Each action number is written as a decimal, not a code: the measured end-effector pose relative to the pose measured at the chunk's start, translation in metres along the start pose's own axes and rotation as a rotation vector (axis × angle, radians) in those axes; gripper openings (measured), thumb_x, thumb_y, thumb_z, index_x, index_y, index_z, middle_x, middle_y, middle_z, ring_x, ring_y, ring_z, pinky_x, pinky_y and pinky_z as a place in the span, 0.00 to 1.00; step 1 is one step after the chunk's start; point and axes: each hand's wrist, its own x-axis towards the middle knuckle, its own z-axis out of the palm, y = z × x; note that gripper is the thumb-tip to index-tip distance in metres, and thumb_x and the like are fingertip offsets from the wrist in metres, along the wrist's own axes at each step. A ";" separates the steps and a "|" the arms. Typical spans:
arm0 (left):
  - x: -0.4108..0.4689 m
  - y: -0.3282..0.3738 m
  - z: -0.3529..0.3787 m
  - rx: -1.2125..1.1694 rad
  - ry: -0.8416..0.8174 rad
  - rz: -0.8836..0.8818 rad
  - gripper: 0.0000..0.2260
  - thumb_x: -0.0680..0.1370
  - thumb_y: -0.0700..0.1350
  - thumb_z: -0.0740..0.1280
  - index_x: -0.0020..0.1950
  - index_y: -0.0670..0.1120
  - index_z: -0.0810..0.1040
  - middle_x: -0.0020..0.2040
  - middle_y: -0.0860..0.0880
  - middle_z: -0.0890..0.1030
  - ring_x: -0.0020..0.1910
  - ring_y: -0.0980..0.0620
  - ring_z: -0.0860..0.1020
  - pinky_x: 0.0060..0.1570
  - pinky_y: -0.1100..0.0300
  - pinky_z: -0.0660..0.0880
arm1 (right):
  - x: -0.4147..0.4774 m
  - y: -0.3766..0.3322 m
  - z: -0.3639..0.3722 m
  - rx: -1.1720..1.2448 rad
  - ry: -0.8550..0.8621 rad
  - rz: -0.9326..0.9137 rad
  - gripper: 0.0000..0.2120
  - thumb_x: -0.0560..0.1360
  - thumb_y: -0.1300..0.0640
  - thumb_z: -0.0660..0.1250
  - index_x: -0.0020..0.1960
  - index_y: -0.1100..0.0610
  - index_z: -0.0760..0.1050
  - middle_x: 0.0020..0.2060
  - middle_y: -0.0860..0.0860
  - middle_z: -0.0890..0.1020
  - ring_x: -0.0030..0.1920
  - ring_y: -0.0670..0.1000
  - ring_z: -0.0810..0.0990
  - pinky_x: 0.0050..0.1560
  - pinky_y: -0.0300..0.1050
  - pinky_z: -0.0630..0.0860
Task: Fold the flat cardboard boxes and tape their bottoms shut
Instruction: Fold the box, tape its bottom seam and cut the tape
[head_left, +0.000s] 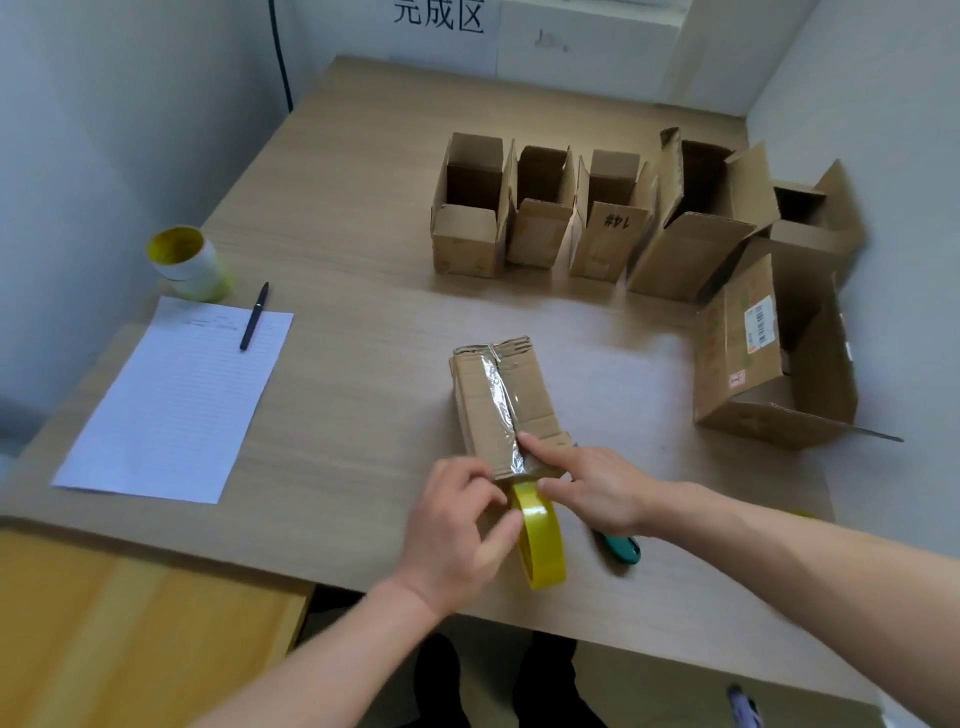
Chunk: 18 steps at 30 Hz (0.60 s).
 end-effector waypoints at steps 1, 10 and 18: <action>-0.012 0.009 0.002 -0.078 -0.027 -0.101 0.11 0.72 0.55 0.70 0.43 0.49 0.78 0.46 0.52 0.78 0.47 0.53 0.76 0.48 0.60 0.73 | 0.000 0.000 -0.001 0.002 -0.016 0.003 0.29 0.82 0.49 0.58 0.80 0.40 0.52 0.76 0.48 0.66 0.73 0.52 0.67 0.66 0.38 0.61; -0.028 0.031 0.034 -0.718 -0.189 -0.873 0.15 0.76 0.45 0.73 0.56 0.49 0.69 0.34 0.52 0.81 0.33 0.54 0.77 0.34 0.58 0.74 | 0.004 -0.001 0.003 -0.028 -0.034 0.029 0.32 0.80 0.51 0.59 0.80 0.37 0.49 0.77 0.46 0.65 0.72 0.51 0.68 0.64 0.39 0.62; -0.005 0.041 0.043 -0.660 -0.160 -1.014 0.13 0.77 0.43 0.68 0.60 0.52 0.79 0.51 0.49 0.81 0.51 0.49 0.78 0.51 0.56 0.76 | 0.005 0.005 0.001 -0.021 -0.112 0.003 0.37 0.77 0.55 0.61 0.80 0.37 0.47 0.77 0.47 0.64 0.73 0.52 0.67 0.71 0.44 0.63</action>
